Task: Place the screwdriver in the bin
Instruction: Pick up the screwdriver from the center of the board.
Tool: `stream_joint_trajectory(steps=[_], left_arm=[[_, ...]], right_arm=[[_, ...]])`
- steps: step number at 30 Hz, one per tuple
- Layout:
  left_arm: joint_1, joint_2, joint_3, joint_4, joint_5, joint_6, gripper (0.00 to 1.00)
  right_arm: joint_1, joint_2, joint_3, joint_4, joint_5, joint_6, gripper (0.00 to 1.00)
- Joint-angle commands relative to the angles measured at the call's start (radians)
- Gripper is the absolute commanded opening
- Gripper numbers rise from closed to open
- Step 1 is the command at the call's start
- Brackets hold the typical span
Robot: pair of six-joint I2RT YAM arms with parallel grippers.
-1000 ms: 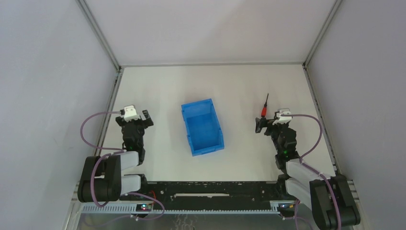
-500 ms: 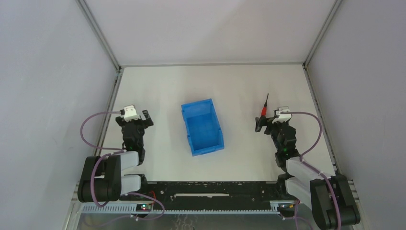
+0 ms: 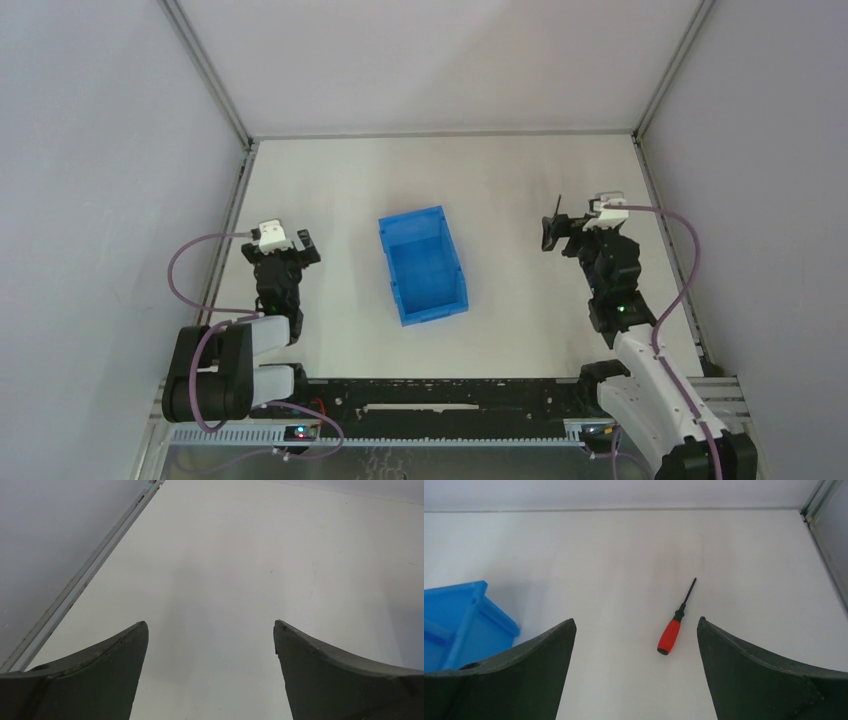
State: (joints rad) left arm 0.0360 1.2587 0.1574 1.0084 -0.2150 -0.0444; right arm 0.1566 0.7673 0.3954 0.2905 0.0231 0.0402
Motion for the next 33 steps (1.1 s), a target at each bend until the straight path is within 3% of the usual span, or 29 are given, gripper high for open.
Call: stream_joint_trajectory(steps=[1,9,18,26,33], left_arm=[[0.004,-0.002,0.04,0.035,-0.012,0.021,1.0],[0.004,-0.002,0.039,0.035,-0.012,0.02,1.0],[0.005,-0.002,0.04,0.035,-0.013,0.02,1.0],[0.005,-0.003,0.04,0.035,-0.012,0.02,1.0],[0.005,-0.002,0.04,0.035,-0.013,0.02,1.0]], right_arm=[[-0.008,-0.05,0.167,-0.273,0.019,0.012,1.0],[-0.008,-0.032,0.481,-0.58,-0.013,0.041,1.0],[-0.008,0.014,0.785,-0.731,-0.01,0.093,1.0],[-0.008,0.01,0.823,-0.739,0.027,0.123,1.0],[-0.008,0.1,0.822,-0.762,0.033,0.124,1.0]])
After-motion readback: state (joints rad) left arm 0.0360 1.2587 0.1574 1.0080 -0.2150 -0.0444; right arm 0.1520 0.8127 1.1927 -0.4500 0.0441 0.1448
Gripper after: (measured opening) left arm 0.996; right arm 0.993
